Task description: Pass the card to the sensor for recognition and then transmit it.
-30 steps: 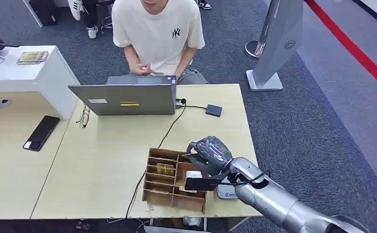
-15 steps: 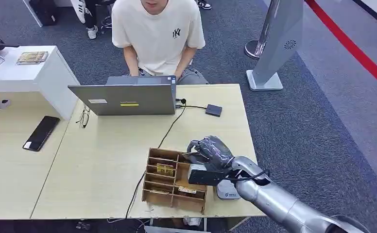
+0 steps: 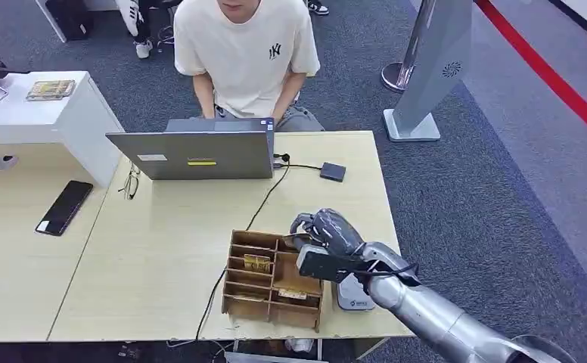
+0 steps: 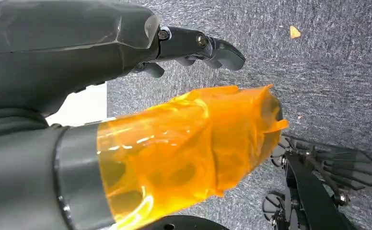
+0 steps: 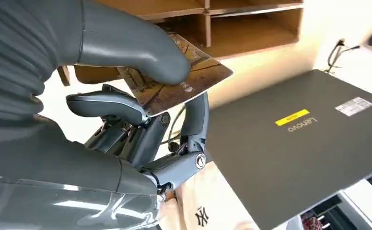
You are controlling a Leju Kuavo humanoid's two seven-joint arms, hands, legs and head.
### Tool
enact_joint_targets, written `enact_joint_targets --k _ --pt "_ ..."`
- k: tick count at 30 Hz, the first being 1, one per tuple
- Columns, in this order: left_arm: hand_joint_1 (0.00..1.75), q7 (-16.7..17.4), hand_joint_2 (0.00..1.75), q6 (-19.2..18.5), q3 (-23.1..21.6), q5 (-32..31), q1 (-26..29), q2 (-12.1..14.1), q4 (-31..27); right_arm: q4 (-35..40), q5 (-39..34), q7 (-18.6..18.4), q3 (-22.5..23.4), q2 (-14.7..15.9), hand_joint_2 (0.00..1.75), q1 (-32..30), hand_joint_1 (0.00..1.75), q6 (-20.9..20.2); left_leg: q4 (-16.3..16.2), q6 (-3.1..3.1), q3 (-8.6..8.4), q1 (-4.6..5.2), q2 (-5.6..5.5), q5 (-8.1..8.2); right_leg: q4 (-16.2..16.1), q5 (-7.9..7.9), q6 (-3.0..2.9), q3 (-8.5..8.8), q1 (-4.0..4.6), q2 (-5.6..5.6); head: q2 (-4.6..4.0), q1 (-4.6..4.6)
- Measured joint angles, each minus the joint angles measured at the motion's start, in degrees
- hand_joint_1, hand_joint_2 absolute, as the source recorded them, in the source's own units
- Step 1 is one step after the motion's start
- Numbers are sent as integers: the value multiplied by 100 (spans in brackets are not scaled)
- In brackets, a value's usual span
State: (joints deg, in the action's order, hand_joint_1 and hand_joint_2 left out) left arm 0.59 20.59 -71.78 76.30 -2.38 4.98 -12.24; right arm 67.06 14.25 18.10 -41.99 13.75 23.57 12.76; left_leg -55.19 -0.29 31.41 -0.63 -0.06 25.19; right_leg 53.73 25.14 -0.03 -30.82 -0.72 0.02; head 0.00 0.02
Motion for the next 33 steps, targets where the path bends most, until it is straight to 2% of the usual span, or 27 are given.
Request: enact_joint_targets --k 33 --pt "0 -15 0 111 0 22 -2 0 0 304 -1016 514 645 -118 175 -69 175 -63 0 0 0 0 0 0 0 -1 -2 0 0 0 0 0"
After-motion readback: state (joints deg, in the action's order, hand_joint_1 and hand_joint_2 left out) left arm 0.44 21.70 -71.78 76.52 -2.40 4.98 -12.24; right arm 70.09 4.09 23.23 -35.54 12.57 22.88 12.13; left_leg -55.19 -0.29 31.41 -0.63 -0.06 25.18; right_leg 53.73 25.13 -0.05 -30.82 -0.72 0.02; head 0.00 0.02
